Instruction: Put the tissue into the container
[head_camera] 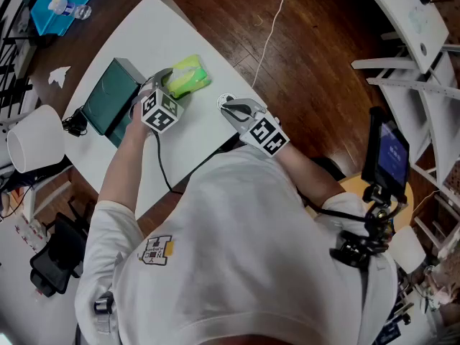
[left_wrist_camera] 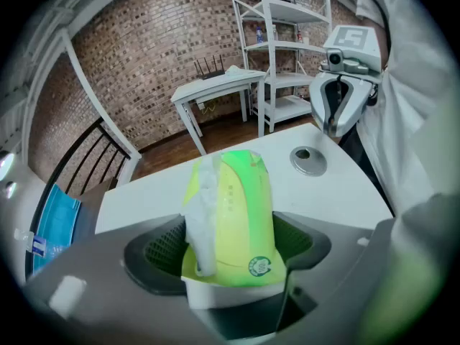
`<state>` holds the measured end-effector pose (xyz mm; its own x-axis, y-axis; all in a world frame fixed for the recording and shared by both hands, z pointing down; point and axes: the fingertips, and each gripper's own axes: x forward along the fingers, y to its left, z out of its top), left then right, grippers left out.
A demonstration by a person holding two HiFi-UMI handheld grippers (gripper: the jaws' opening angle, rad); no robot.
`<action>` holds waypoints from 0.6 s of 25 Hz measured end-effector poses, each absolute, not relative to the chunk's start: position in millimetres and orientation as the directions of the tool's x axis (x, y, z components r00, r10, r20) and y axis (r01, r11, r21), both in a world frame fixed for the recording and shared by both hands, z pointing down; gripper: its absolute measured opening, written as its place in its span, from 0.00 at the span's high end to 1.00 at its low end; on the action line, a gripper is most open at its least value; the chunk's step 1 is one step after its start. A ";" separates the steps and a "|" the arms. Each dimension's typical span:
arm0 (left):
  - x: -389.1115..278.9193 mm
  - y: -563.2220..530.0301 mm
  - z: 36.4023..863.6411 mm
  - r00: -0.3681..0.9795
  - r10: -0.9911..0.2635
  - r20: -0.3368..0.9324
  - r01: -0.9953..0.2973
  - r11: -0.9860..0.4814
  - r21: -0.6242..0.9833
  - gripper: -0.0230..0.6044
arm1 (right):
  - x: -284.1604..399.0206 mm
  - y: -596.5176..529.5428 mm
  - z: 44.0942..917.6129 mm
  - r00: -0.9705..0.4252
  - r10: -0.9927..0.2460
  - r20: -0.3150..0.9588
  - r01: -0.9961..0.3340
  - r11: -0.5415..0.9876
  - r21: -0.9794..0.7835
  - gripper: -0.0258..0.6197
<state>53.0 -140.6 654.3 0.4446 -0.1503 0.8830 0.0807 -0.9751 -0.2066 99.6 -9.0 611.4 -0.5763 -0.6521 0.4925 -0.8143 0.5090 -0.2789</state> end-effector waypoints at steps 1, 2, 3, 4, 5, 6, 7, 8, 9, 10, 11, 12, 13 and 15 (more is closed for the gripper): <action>53.6 -139.5 654.3 0.444 -0.152 0.883 0.079 -0.975 -0.208 0.39 | 101.3 -9.7 611.7 -0.572 -0.655 0.493 -0.817 0.510 -0.270 0.93; 54.1 -138.5 654.2 0.444 -0.154 0.883 0.078 -0.975 -0.209 0.40 | 103.0 -10.9 612.0 -0.568 -0.658 0.495 -0.819 0.512 -0.259 0.93; 54.8 -137.6 654.1 0.445 -0.155 0.882 0.078 -0.974 -0.211 0.42 | 104.4 -12.8 612.7 -0.564 -0.659 0.497 -0.820 0.516 -0.246 0.92; 55.4 -136.9 654.0 0.445 -0.157 0.882 0.078 -0.974 -0.212 0.44 | 105.6 -16.1 613.7 -0.561 -0.659 0.501 -0.820 0.523 -0.231 0.91; 55.9 -136.5 653.9 0.445 -0.158 0.882 0.079 -0.974 -0.214 0.44 | 106.5 -21.0 614.9 -0.561 -0.656 0.505 -0.818 0.533 -0.216 0.87; 56.5 -136.3 653.6 0.445 -0.158 0.882 0.079 -0.973 -0.215 0.45 | 107.4 -27.5 616.5 -0.560 -0.651 0.512 -0.816 0.542 -0.202 0.85; 57.1 -136.2 653.2 0.445 -0.158 0.881 0.080 -0.973 -0.215 0.46 | 108.8 -35.5 618.6 -0.556 -0.647 0.522 -0.815 0.549 -0.186 0.84; 57.7 -136.2 652.8 0.445 -0.158 0.881 0.080 -0.973 -0.215 0.46 | 110.8 -44.5 620.9 -0.546 -0.646 0.534 -0.817 0.552 -0.168 0.82; 58.2 -136.3 652.4 0.445 -0.158 0.881 0.079 -0.973 -0.215 0.47 | 113.3 -54.1 623.2 -0.533 -0.646 0.547 -0.821 0.551 -0.150 0.81; 58.6 -136.3 651.8 0.445 -0.159 0.882 0.080 -0.973 -0.215 0.49 | 115.5 -63.5 625.2 -0.519 -0.646 0.560 -0.826 0.548 -0.134 0.80; 58.9 -136.2 650.9 0.443 -0.160 0.882 0.081 -0.973 -0.217 0.50 | 116.8 -72.3 626.6 -0.507 -0.645 0.572 -0.829 0.546 -0.120 0.78; 59.3 -135.6 649.5 0.441 -0.162 0.883 0.085 -0.972 -0.221 0.51 | 117.2 -79.9 627.8 -0.498 -0.642 0.583 -0.831 0.546 -0.107 0.77; 59.7 -134.2 647.7 0.440 -0.164 0.883 0.091 -0.970 -0.225 0.52 | 116.8 -85.8 628.8 -0.490 -0.637 0.595 -0.830 0.549 -0.096 0.76; 61.0 -129.9 643.3 0.439 -0.168 0.883 0.103 -0.967 -0.235 0.54 | 115.6 -93.0 630.7 -0.476 -0.626 0.618 -0.827 0.557 -0.072 0.76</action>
<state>61.0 -129.9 643.3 0.4387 -0.1679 0.8828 0.1027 -0.9666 -0.2349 115.6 -93.0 630.7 -0.4758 -0.6262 0.6176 -0.8272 0.5573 -0.0722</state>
